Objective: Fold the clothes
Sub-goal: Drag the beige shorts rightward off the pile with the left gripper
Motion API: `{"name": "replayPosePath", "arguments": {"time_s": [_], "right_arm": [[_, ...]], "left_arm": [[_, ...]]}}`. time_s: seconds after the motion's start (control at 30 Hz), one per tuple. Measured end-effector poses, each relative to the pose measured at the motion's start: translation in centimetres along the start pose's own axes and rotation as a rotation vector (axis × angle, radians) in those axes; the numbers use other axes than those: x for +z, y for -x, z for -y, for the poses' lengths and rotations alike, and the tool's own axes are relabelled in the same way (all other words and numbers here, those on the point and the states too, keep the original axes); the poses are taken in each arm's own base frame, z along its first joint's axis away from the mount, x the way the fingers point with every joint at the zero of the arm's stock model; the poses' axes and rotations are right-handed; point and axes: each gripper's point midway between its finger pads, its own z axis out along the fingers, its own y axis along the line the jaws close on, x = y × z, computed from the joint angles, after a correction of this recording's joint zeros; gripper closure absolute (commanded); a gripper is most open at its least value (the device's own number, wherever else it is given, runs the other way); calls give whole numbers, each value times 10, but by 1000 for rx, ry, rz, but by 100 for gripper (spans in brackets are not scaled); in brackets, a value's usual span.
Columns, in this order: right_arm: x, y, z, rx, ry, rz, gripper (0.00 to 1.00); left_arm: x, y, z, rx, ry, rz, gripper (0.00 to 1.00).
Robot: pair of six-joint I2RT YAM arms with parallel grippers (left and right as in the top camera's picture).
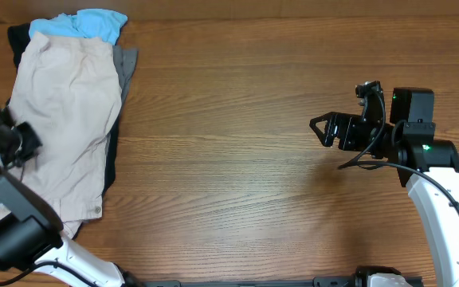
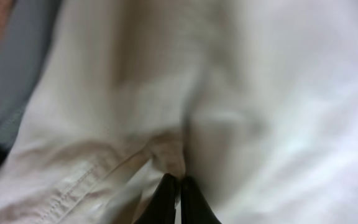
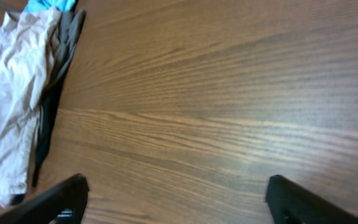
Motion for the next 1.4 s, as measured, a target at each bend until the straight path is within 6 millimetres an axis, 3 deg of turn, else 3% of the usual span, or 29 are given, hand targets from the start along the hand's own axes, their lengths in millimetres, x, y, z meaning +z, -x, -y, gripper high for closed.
{"name": "replayPosePath", "arguments": {"time_s": [0.1, 0.2, 0.3, 0.47, 0.6, 0.67, 0.73, 0.77, 0.8, 0.87, 0.9, 0.97, 1.07, 1.17, 1.3, 1.37, 1.4], "right_arm": [[0, 6, -1, -15, 1, 24, 24], [0, 15, -2, -30, 4, 59, 30], [-2, 23, -2, -16, 8, 91, 35], [-18, 40, 15, 71, -25, 146, 35], [-51, 63, 39, 152, -82, 223, 34], [-67, 71, 52, 191, -111, 257, 34], [-85, 76, 67, 237, -142, 288, 33], [-95, 79, 76, 263, -161, 310, 32], [-103, 80, 84, 284, -171, 327, 30], [-118, 82, 98, 322, -187, 360, 29], [-128, 81, 108, 350, -197, 385, 29], [-139, 80, 119, 381, -203, 410, 29], [-152, 79, 130, 402, -211, 438, 28], [-153, 79, 130, 391, -205, 440, 28], [-152, 79, 127, 372, -192, 436, 28], [-152, 79, 126, 362, -188, 434, 28], [-151, 79, 124, 356, -183, 432, 28]], "left_arm": [[-23, 11, 40, 89, -27, 11, 96], [-51, 22, 92, 182, -84, 57, 96], [-75, 24, 162, 293, -183, 112, 96], [-103, 1, 290, 473, -408, 197, 96], [-139, -39, 401, 638, -644, 292, 96], [-157, -64, 445, 717, -733, 337, 96], [-178, -100, 490, 810, -827, 379, 96], [-189, -128, 513, 865, -878, 386, 96], [-196, -148, 527, 901, -906, 389, 96], [-207, -188, 550, 969, -949, 390, 96], [-213, -221, 565, 1024, -977, 385, 94], [-212, -245, 575, 1063, -984, 373, 79], [-201, -264, 583, 1086, -960, 362, 70], [-191, -264, 585, 1087, -928, 366, 70], [-198, -240, 581, 1048, -906, 396, 65], [-214, -214, 574, 1005, -897, 421, 57], [-220, -203, 570, 986, -890, 429, 42]]}}
